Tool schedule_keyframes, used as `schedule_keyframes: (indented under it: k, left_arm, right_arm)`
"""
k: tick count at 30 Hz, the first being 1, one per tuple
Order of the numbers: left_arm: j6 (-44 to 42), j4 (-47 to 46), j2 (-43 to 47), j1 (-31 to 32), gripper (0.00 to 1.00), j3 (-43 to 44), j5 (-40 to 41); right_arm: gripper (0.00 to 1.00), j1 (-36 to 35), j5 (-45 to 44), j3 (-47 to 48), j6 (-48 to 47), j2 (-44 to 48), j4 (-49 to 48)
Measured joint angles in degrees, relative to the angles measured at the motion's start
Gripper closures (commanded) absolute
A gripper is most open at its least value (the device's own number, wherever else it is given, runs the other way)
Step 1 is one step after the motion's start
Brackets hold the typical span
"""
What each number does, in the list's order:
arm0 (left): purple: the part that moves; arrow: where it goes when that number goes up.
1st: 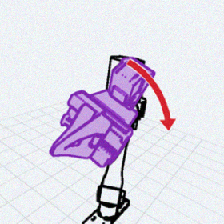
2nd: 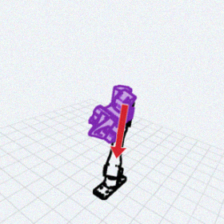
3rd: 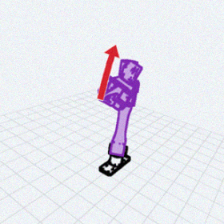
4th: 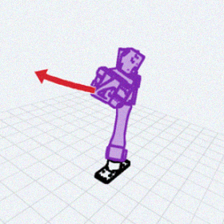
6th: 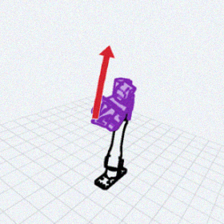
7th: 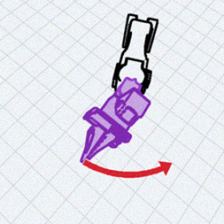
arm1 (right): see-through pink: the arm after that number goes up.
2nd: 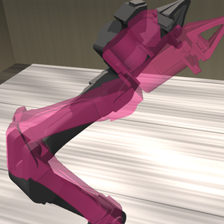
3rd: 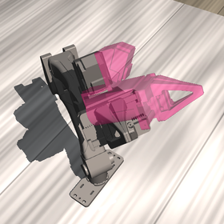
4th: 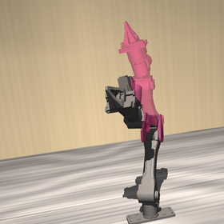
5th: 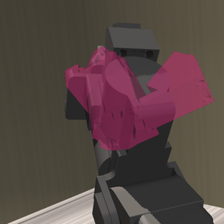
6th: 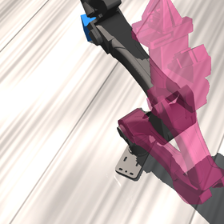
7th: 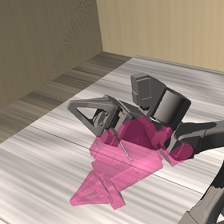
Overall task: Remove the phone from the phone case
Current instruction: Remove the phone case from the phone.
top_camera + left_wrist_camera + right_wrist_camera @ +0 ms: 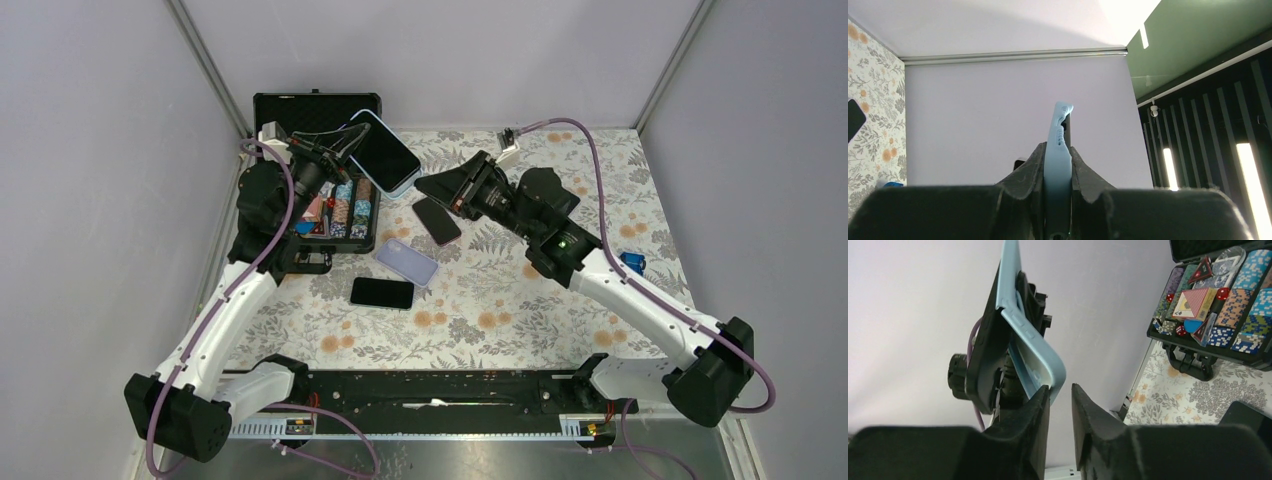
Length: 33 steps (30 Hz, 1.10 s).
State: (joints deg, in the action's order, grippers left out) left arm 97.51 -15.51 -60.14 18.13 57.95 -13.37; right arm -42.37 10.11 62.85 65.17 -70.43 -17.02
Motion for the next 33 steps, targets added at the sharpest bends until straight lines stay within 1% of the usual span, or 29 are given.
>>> schedule_keyframes:
  k: [3,5,7,9,13,16,20,21,23,25,26,27,28,30,31,32,33]
  left_arm:
    - [0.0,-0.04,0.0,-0.15,1.0,0.0,0.0]
    - [0.07,-0.07,0.0,-0.2,1.0,-0.04,-0.31]
    - [0.46,-0.63,0.0,-0.17,1.0,-0.13,-0.83]
    - [0.61,-1.25,0.0,-0.2,1.0,-0.31,-0.94]
    - [1.11,-2.16,-0.04,-0.55,1.0,-0.46,-0.61]
    - [1.31,-2.71,-0.15,-0.7,1.0,-0.46,-0.07]
    - [1.73,-3.93,-1.14,-0.57,1.0,-0.46,-0.57]
    - [1.99,-3.96,-1.38,-0.46,1.0,-0.46,-0.85]
    - [2.45,-4.33,-1.64,-0.13,1.0,-0.46,-1.38]
    - [2.6,-4.76,-1.75,0.13,1.0,-0.46,-1.53]
    - [2.56,-4.87,-1.75,0.15,1.0,-0.46,-1.57]
    - [2.38,-4.81,-1.77,0.15,1.0,-0.46,-1.55]
    - [1.79,-4.72,-1.86,0.13,1.0,-0.46,-1.38]
    - [1.05,-4.55,-1.9,0.02,1.0,-0.44,-1.33]
    - [0.26,-4.39,-1.88,-0.04,0.95,-0.28,-1.29]
    - [-0.61,-3.91,-1.88,-0.13,0.86,0.04,-1.27]
    - [-1.53,-3.19,-1.88,-0.24,0.75,0.42,-1.29]
  right_arm:
    - [0.48,0.79,0.04,-0.02,1.62,-0.9,0.0]
    - [0.42,1.18,0.15,-0.02,1.97,-1.49,-0.11]
    - [0.38,1.46,0.63,-0.02,2.08,-2.16,-0.42]
    - [0.37,1.73,1.7,0.04,2.14,-3.06,-1.05]
    - [0.4,2.32,4.72,0.81,2.71,-5.31,-3.61]
    - [0.42,2.47,7.13,0.83,3.61,-6.86,-8.22]
    - [0.43,2.16,10.54,0.83,4.17,-8.81,-16.09]
    - [0.44,1.99,11.06,0.83,4.17,-9.22,-17.66]
    - [0.54,1.73,12.13,0.83,4.26,-9.97,-20.2]
    - [0.76,1.53,12.92,0.83,4.74,-10.8,-23.19]
    - [0.85,1.49,13.22,0.83,5.09,-11.15,-24.59]
    - [0.95,1.46,13.53,0.85,5.22,-11.45,-25.66]
    - [1.0,1.4,14.03,0.9,6.14,-11.89,-27.3]
    - [1.0,1.4,14.75,1.07,6.84,-12.59,-28.83]
    - [1.0,1.44,15.06,1.09,6.97,-12.92,-29.35]
    - [1.0,1.44,15.08,1.09,6.99,-13.2,-29.81]
    - [1.0,1.44,15.08,1.09,7.04,-13.29,-29.94]
